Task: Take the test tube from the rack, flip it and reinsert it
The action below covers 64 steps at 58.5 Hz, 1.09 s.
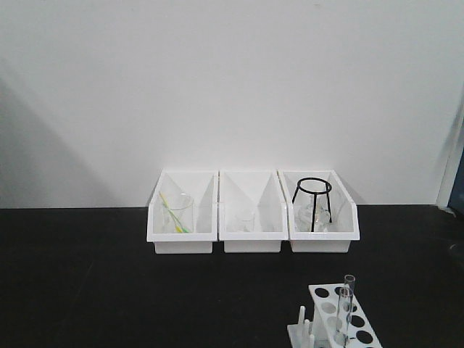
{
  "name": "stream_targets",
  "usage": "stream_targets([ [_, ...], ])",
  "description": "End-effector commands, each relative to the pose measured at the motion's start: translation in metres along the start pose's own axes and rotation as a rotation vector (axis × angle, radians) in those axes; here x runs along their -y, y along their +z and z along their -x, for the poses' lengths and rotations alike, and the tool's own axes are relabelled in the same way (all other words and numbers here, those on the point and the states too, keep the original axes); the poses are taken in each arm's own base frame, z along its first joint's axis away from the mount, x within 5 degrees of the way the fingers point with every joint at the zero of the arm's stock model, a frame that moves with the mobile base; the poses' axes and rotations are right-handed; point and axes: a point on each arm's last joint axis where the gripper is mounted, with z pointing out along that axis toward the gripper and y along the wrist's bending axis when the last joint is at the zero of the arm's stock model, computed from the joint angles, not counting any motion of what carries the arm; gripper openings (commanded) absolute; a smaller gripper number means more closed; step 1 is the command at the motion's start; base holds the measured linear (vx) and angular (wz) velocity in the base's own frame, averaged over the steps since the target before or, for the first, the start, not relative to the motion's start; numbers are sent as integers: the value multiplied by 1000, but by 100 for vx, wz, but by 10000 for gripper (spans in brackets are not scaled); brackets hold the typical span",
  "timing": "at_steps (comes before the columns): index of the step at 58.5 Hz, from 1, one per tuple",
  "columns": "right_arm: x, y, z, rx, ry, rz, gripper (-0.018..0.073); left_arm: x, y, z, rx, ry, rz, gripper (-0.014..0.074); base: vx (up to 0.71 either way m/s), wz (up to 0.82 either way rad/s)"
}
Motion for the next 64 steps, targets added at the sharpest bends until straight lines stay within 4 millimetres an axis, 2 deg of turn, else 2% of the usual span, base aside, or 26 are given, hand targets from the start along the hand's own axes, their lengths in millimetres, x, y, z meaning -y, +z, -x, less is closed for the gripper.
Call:
stream_targets([
  [1, 0, 13, 17, 28, -11, 4, -1, 2, -1, 8, 95, -3, -23, -7, 0, 0],
  [9, -1, 31, 10, -59, -8, 10, 20, 2, -1, 8, 95, -3, -23, -7, 0, 0],
  [16, -2, 43, 2, -126, -9, 13, 83, 2, -1, 8, 95, -3, -23, -7, 0, 0],
  [33, -4, 72, -14, -223, -6, 33, 400, 2, -1, 8, 95, -3, -23, -7, 0, 0],
  [42, -8, 91, -17, -166, -25, 69, 525, 2, -1, 8, 95, -3, -23, -7, 0, 0],
  [51, -15, 112, -21, -73, -59, 147, 544, 2, -1, 8, 95, -3, -23, -7, 0, 0],
  [59, -23, 126, -33, -89, 23, 220, 543, 2, -1, 8, 95, -3, -23, -7, 0, 0],
  [64, -31, 132, -42, -109, 15, 310, 543, 2, -1, 8, 95, -3, -23, -7, 0, 0],
])
